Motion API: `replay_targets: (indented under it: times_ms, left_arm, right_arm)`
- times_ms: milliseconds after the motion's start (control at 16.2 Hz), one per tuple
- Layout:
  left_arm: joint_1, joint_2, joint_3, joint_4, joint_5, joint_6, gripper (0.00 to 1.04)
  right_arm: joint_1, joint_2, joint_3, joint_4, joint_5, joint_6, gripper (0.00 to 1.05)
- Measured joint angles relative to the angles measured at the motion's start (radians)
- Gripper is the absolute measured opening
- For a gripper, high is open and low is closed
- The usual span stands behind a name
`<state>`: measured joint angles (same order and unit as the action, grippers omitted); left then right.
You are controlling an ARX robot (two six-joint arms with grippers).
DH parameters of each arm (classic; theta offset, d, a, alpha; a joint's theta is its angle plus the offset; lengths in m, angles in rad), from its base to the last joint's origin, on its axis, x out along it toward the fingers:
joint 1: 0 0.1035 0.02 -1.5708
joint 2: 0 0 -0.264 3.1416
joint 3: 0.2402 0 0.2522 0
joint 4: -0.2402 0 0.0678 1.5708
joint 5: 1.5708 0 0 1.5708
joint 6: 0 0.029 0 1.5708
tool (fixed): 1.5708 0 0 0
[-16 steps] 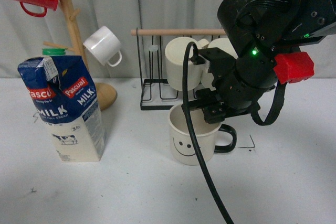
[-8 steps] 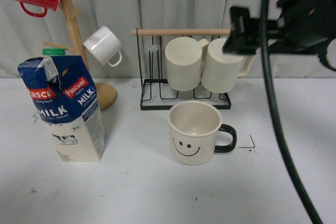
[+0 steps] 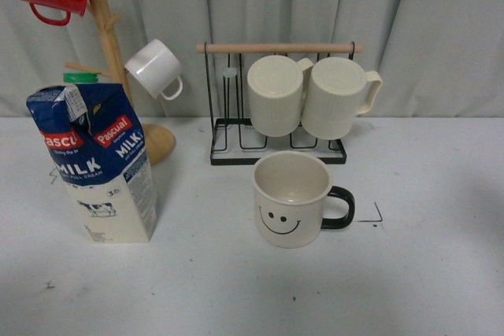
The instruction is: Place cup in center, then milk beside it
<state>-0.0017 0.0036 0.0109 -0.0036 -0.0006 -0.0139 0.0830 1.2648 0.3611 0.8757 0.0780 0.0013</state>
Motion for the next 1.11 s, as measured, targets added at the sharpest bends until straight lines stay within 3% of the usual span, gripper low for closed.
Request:
replay_targets:
  times_ms: [247,618,680,1113]
  left_arm:
    - [0.000,0.000,0.000,0.000,-0.002,0.000,0.98]
    - [0.000,0.000,0.000,0.000,0.000,0.000,0.98]
    - [0.000,0.000,0.000,0.000,0.000,0.000,0.98]
    - [0.000,0.000,0.000,0.000,0.000,0.000,0.98]
  right_arm:
    - [-0.084,-0.185,-0.162,-0.015,-0.072,-0.002,0.02]
    - [-0.089,-0.465,-0.291,-0.149,-0.075,-0.002,0.02]
    - [-0.089,-0.465,-0.322,-0.099,-0.075,-0.002,0.02]
    - [-0.088,-0.826,-0.349,-0.436,-0.076,-0.002,0.02]
